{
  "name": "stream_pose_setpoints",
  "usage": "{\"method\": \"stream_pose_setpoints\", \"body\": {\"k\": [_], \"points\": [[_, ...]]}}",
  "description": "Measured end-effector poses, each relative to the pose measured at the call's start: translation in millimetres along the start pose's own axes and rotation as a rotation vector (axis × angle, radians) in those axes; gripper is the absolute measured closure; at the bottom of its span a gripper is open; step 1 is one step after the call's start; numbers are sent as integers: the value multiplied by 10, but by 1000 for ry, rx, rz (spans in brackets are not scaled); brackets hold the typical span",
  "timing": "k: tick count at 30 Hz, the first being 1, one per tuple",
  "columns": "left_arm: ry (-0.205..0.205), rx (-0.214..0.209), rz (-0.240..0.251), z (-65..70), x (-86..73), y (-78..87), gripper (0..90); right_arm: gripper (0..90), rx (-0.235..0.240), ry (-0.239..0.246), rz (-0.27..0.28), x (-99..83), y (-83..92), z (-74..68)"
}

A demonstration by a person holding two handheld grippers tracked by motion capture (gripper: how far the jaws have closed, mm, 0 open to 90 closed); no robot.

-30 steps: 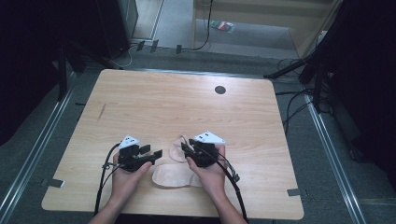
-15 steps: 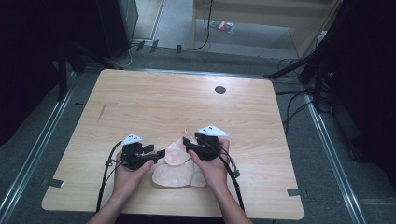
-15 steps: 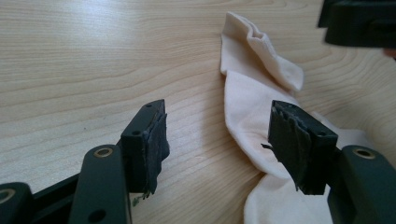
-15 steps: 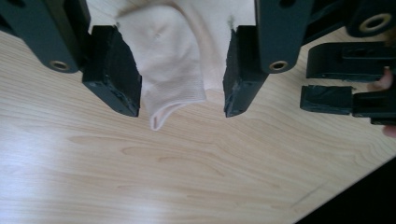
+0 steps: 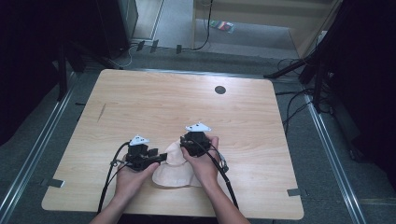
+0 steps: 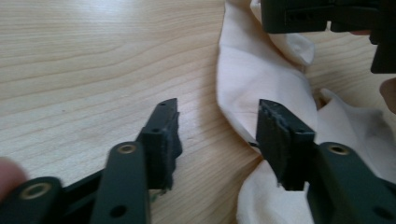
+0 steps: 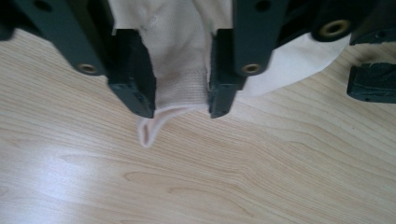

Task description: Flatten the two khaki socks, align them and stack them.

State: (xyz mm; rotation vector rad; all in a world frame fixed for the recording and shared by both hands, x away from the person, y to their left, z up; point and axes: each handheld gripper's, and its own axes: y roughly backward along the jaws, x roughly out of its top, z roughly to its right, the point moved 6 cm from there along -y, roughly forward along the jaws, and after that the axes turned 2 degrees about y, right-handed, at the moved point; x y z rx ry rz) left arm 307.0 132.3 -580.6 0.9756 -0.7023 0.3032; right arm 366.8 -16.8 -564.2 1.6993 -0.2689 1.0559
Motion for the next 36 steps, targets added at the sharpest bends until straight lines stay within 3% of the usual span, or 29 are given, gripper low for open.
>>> {"method": "stream_pose_setpoints", "body": {"k": [5,8,9,11,14,18,25,30,33,36], "points": [[-29,-12,-21,33,-12,-38,724,857,-5,4,57,-5,95,78],[-48,-12,-22,44,-11,-28,896,876,-3,3,77,-10,161,136],[-52,-21,-19,44,-8,-22,900,878,-2,-5,86,-11,188,163],[-50,-21,-4,30,5,12,900,880,4,-23,112,-13,246,226],[-42,-18,31,-6,47,83,900,880,51,-72,152,-25,349,302],[-21,-6,65,-96,96,169,900,882,53,-111,192,-77,469,420],[-13,-4,83,-152,122,235,900,883,44,-143,217,-141,596,537],[16,-19,72,-149,120,154,894,881,37,-149,195,-189,574,571],[61,-50,63,-124,150,75,710,881,26,-146,193,-217,556,611],[66,-56,54,-45,216,17,582,880,24,-155,191,-236,555,618]]}}
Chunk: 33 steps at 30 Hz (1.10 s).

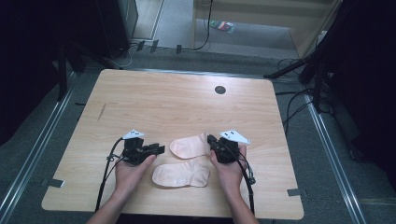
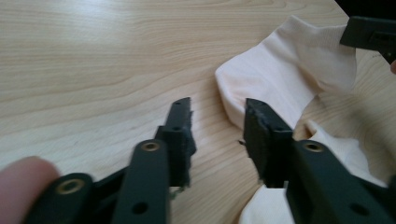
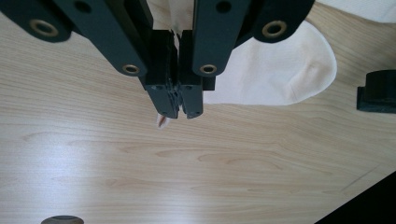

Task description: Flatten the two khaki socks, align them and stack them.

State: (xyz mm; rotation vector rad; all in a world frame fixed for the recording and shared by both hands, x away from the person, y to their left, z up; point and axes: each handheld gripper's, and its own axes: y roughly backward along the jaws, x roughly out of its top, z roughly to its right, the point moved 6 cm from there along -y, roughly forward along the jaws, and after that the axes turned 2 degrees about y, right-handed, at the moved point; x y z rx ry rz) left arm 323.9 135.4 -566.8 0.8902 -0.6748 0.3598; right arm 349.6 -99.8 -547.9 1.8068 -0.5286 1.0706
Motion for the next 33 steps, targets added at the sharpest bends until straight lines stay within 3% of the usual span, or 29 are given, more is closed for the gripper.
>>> {"method": "stream_pose_setpoints", "body": {"k": [3,7,10,13,17,22,27,33], "points": [[1,11,-21,85,87,-80,494,880,2,11,0,-9,-2,-1],[-6,52,-64,133,131,-212,510,880,3,11,2,-19,-8,2],[-40,119,-106,143,122,-301,578,879,6,17,0,-32,-10,-10],[-87,189,-124,118,106,-348,718,879,5,17,0,-34,-2,-11],[-106,183,-152,79,83,-364,900,880,2,14,5,-23,10,9],[-119,160,-105,88,137,-250,900,881,-3,10,22,11,52,44],[-135,142,-39,140,193,-53,900,882,-6,6,28,39,119,54],[-153,120,6,195,203,183,900,882,-9,21,26,54,231,54]]}}
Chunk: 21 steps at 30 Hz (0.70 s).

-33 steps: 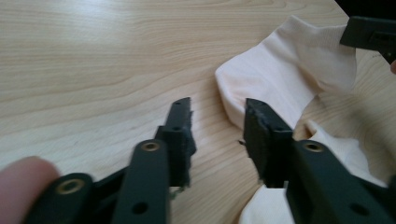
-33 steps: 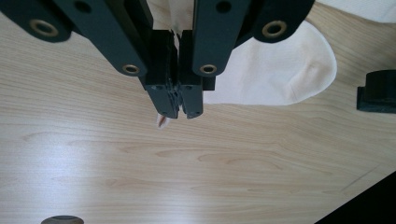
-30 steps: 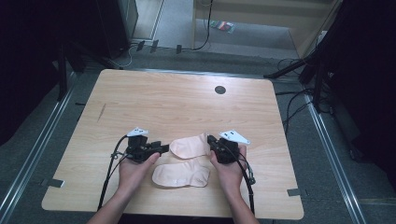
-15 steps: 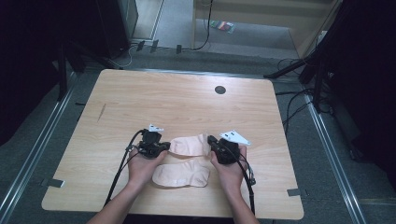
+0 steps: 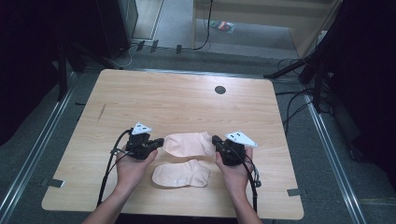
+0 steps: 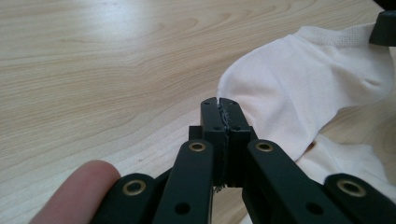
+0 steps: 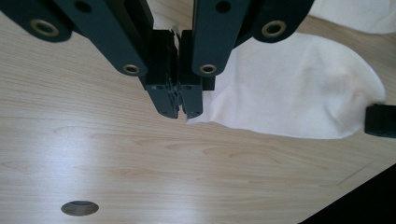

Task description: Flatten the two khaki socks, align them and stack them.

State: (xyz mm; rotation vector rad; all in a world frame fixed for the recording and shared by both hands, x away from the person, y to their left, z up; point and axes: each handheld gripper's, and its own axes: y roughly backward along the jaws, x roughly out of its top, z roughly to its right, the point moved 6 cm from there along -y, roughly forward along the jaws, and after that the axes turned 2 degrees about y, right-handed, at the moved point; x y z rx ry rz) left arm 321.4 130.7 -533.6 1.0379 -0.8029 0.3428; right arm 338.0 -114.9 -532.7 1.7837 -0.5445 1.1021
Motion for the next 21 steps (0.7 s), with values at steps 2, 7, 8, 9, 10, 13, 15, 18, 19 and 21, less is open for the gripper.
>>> {"method": "stream_pose_setpoints", "body": {"k": [2,7,8,9,10,13,15,18,19,21], "points": [[-9,-13,7,23,-17,74,900,882,4,4,-4,-3,50,-4],[-8,-48,15,88,-94,208,900,882,12,15,-7,-33,198,-37],[-12,-53,13,110,-130,240,900,882,13,19,-10,-45,229,-43],[-13,-57,11,122,-154,258,900,882,17,18,-11,-61,267,-55],[-15,-66,6,140,-189,278,900,882,20,17,-15,-74,291,-63],[-23,-74,-4,177,-290,339,900,882,30,24,-27,-134,368,-104],[-25,-81,-14,201,-354,373,900,882,34,35,-39,-181,412,-134],[-31,-88,-28,224,-453,415,900,882,39,39,-51,-248,464,-170],[-33,-90,-34,224,-485,427,900,882,44,47,-53,-268,475,-181],[-31,-86,-40,212,-547,444,900,882,48,51,-63,-312,496,-218]]}}
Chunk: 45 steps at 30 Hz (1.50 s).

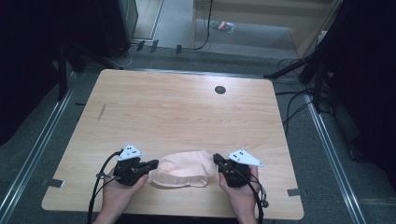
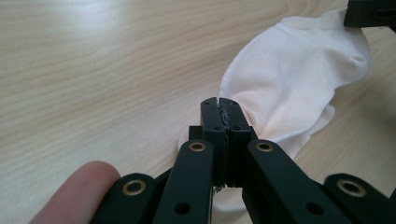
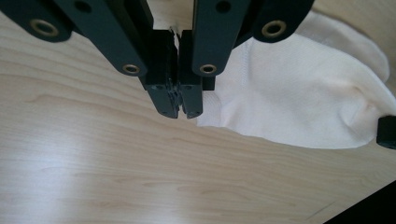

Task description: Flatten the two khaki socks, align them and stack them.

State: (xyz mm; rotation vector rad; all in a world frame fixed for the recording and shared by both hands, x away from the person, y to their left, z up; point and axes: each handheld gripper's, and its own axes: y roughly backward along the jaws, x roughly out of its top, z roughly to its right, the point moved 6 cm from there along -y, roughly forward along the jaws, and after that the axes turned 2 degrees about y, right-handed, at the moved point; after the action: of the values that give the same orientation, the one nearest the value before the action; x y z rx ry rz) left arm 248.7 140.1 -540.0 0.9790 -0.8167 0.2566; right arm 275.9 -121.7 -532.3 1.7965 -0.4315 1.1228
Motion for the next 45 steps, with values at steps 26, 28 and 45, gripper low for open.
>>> {"method": "stream_pose_setpoints", "body": {"k": [26,28,45], "points": [[56,21,-67,-119,-300,-129,567,544,36,10,-85,-277,-93,-128],[55,8,-78,-108,-303,-182,580,546,23,12,-116,-348,-128,-122],[80,35,-44,-232,-218,-356,872,675,-66,120,-159,-442,-368,-178]]}}
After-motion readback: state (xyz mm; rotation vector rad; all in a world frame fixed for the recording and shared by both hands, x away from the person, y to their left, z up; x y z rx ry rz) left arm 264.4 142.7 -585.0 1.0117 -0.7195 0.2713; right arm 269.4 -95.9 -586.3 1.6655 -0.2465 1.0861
